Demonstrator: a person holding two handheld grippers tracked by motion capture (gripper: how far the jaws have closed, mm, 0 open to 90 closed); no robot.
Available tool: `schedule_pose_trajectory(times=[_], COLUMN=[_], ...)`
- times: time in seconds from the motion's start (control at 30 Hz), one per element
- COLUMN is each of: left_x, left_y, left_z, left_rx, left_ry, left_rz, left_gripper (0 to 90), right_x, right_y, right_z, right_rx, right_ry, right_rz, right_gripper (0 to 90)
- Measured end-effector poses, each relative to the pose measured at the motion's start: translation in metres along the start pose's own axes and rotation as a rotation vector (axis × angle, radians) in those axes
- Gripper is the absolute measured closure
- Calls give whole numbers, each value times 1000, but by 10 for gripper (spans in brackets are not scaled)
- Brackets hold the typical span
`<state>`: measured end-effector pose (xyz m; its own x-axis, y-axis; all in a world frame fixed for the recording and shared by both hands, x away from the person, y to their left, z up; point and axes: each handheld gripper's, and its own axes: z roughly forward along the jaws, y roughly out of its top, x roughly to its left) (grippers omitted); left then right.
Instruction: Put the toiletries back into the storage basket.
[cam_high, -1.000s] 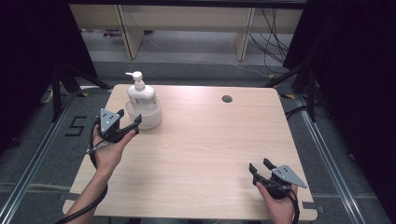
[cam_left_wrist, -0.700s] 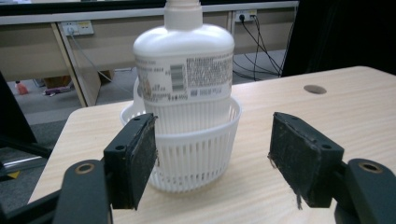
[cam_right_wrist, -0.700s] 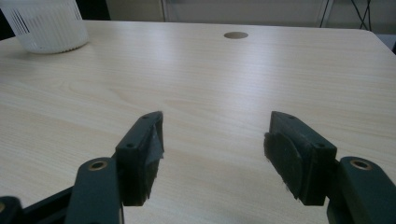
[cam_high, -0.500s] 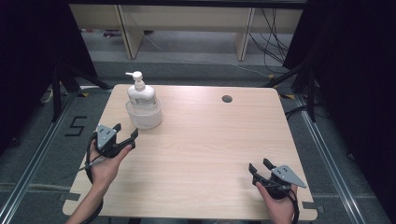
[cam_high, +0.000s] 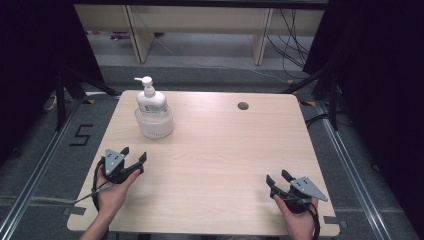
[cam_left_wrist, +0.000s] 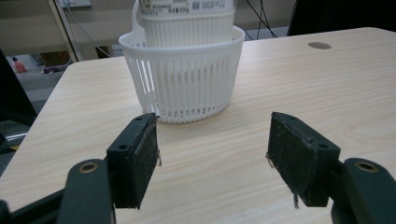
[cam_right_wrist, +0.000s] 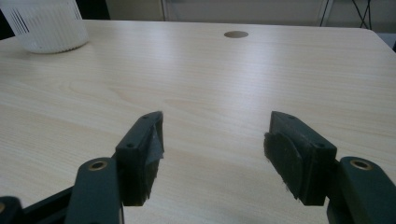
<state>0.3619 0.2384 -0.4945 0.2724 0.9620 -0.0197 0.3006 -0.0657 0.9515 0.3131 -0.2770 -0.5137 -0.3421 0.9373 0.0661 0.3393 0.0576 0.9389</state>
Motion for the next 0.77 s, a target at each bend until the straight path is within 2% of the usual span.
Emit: schedule_pose_trajectory(times=[0.2, 0.3, 0.33, 0.43, 0.47, 0.5, 0.6, 0.63, 0.77], left_x=[3, 4, 4, 4, 4, 4, 3, 3, 3], left_y=[-18, -23, -25, -32, -32, -32, -32, -32, -32], left_z=[-4, -6, -6, -5, -5, -5, -5, -5, -5], left_rx=[-23, -37, -43, -41, -39, -49, -50, -52, -49], left_ry=[-4, 2, 4, -1, 2, 9, 10, 13, 11], left_rz=[-29, -13, -23, -27, -29, -24, -29, -28, -30], left_gripper=[332, 331, 331, 331, 333, 334, 335, 335, 334], right_x=[0, 0, 1, 1, 0, 1, 1, 2, 1], right_y=[0, 0, 0, 0, 0, 0, 1, 0, 0], right_z=[0, 0, 0, 0, 0, 0, 0, 1, 1], right_rx=[9, 9, 15, 17, 13, 17, 31, 16, 12], right_ry=[4, 5, 14, 14, 7, 19, 16, 18, 14], right_rz=[0, -6, 12, 11, -5, 8, 8, 13, 10], right_gripper=[371, 371, 371, 370, 371, 370, 370, 370, 370])
